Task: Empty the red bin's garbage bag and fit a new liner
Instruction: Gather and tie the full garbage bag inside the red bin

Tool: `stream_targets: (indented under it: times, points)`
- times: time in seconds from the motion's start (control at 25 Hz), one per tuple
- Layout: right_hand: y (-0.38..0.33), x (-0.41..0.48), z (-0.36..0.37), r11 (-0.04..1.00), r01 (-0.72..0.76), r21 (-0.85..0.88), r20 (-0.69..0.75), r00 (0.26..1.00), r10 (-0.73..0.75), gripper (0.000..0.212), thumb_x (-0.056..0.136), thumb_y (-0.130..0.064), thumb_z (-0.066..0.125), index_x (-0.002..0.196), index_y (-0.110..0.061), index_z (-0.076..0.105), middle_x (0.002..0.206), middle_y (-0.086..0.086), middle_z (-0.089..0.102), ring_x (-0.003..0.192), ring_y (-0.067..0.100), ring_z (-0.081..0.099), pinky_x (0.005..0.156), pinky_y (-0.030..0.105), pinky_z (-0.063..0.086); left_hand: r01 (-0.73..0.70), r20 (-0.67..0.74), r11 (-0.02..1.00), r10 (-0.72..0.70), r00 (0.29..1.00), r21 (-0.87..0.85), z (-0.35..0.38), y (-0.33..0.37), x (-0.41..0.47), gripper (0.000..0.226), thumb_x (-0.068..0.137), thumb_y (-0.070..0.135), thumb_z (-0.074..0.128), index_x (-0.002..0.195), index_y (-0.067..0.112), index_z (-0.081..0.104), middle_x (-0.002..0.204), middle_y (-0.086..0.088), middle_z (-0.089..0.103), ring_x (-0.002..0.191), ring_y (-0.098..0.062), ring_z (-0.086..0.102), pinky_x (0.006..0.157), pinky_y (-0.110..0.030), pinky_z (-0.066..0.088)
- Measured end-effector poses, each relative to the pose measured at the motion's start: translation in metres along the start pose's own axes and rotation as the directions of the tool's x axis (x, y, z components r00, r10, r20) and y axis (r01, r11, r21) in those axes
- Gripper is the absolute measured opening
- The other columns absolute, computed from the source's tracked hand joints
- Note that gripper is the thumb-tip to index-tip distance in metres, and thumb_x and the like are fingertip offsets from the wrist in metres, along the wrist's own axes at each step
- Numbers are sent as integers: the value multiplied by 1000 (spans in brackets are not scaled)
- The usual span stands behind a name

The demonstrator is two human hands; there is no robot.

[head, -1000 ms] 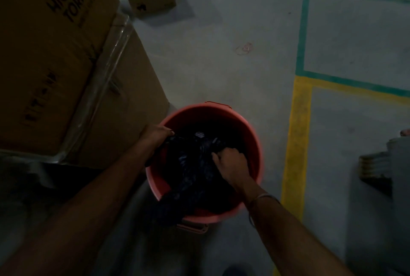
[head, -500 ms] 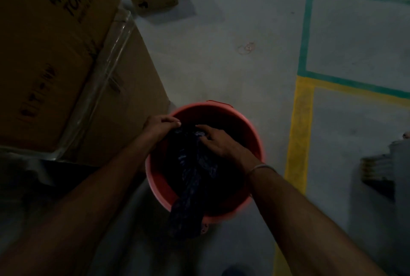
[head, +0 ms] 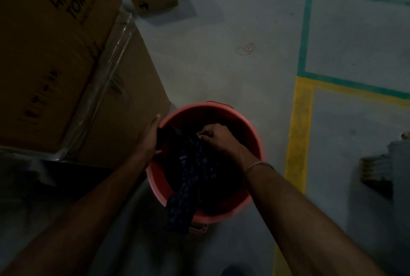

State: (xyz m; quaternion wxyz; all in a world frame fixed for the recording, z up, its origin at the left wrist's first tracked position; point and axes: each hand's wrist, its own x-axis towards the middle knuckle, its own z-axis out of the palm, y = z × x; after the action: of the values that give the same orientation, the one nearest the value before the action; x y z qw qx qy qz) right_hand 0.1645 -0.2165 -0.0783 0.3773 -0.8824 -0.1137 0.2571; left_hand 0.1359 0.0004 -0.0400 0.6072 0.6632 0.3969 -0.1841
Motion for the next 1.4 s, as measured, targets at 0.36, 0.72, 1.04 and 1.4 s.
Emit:
stream_targets:
  times: [0.36,0.72,1.04,1.4]
  points:
    - [3,-2,-3,988,-115,98,-112,986,126,12,89,-24,66,91,-16,74,98,1,74,90,15,67,77,27,49,127,391,876,-332,859,465,12,-73,-32,80,65,58,83,132,23,56,122,-5,68,110,-29,63,98,-47,51]
    - [13,-5,2,872,-341,352,-128,905,405,25,95,-22,57,73,-17,48,69,-2,48,64,14,46,66,30,38,45,295,890,-198,935,454,-1,-74,-20,40,94,-2,55,133,-7,52,132,-30,56,117,-41,58,95,-40,48]
    - [3,-16,9,900,144,-412,226,973,-52,60,87,-69,51,125,-22,60,120,6,66,105,27,63,87,38,53,65,232,957,-134,963,283,-13,-68,-10,17,91,9,62,105,8,72,83,-4,76,61,-14,70,56,-19,53]
    - [0,-7,4,482,-318,817,-34,807,590,19,97,-20,57,96,-6,69,97,17,71,80,30,68,78,37,56,11,286,922,-132,949,388,-10,-48,-17,31,98,2,49,126,10,61,64,8,72,51,-4,66,47,-10,50]
